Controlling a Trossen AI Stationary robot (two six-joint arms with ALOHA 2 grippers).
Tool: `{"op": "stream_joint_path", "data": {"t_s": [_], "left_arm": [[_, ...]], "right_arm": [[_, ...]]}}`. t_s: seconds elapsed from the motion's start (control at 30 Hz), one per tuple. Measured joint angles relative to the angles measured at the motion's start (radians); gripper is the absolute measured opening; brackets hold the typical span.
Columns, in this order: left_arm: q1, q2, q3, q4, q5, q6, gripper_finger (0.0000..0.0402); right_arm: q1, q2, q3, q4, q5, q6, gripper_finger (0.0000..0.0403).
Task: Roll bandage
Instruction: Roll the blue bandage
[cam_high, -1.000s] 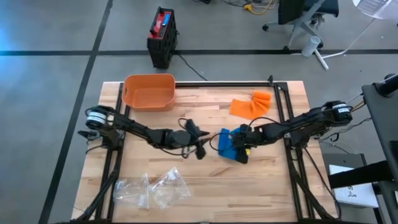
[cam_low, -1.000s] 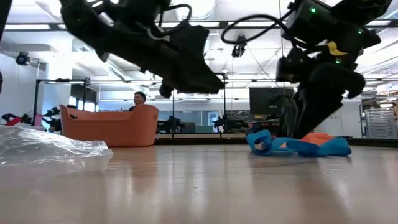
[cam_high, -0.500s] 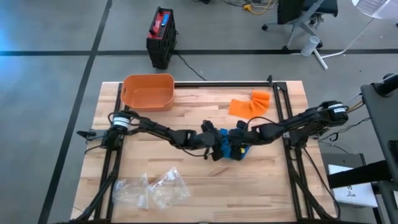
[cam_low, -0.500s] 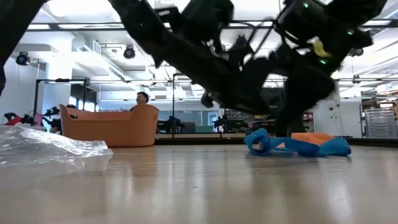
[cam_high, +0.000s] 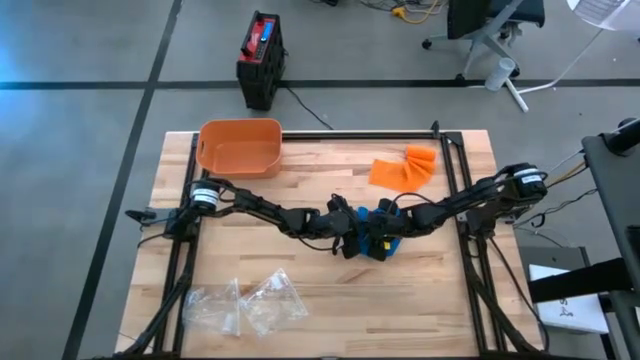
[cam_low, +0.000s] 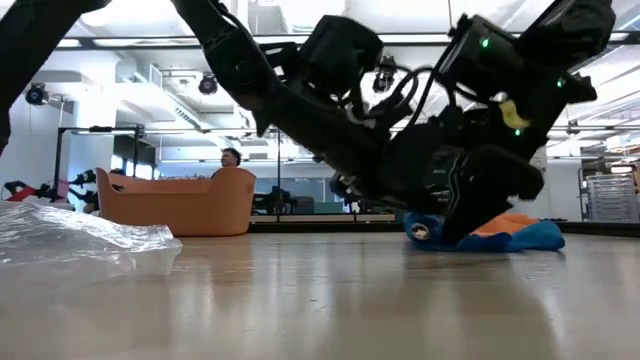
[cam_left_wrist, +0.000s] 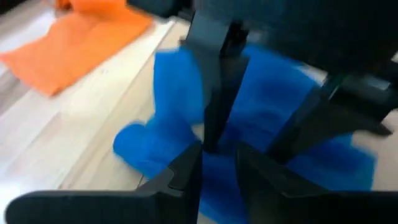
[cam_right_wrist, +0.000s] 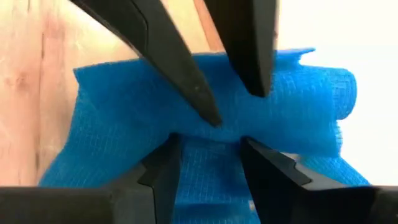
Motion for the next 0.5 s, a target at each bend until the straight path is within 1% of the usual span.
{"op": "stream_joint_path", "data": {"t_s": [0.17,0.5], "left_arm": [[0.010,-0.020,-0.039,-0.062,-0.002,0.000,0.0093],[0.025,-0.116,-0.204,-0.103,-0.032,-0.031,0.0085]], "right_arm": [[0.000,0.021,-0.004,0.003,0.000,0.018,0.0156],[0.002,-0.003,-0.016,-0.008,-0.006,0.018,0.0164]]}}
